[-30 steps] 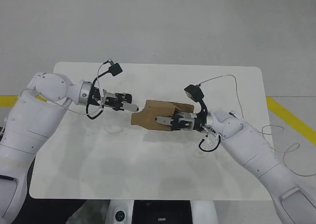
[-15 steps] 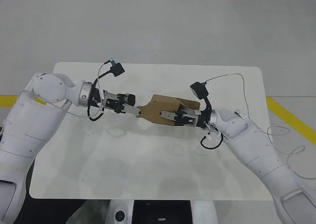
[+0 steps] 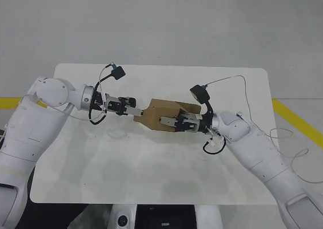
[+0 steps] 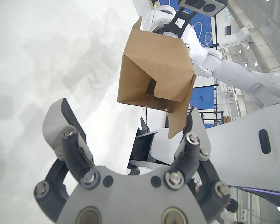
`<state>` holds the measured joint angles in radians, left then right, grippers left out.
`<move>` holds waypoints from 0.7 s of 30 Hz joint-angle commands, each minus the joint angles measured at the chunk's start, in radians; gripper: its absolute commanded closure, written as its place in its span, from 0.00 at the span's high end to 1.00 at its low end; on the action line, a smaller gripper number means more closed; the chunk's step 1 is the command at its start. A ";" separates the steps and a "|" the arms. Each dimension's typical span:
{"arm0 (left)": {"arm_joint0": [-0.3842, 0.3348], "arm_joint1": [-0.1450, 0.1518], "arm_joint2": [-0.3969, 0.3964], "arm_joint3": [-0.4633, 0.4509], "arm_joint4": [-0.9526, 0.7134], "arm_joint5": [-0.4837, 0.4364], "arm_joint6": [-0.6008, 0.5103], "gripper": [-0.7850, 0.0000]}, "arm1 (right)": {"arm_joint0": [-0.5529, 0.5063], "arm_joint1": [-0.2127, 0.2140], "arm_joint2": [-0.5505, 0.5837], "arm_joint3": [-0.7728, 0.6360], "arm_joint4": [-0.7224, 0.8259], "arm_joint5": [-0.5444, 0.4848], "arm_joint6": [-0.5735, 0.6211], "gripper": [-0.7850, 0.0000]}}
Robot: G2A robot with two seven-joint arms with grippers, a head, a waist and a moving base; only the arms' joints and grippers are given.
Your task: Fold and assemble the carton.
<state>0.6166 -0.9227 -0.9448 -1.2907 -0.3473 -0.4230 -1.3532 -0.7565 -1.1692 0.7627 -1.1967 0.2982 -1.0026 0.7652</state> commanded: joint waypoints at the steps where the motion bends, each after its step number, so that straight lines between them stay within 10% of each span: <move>1: 0.001 0.000 -0.002 0.006 0.000 0.000 0.000 1.00 | 0.002 -0.001 -0.001 -0.001 0.010 -0.001 0.006 0.00; 21: 0.014 -0.006 0.002 0.012 -0.008 0.004 -0.008 1.00 | 0.010 -0.012 -0.005 -0.036 0.071 -0.010 0.043 0.00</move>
<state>0.6297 -0.9283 -0.9443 -1.2781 -0.3546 -0.4185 -1.3589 -0.7472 -1.1799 0.7594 -1.2311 0.3668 -1.0123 0.8078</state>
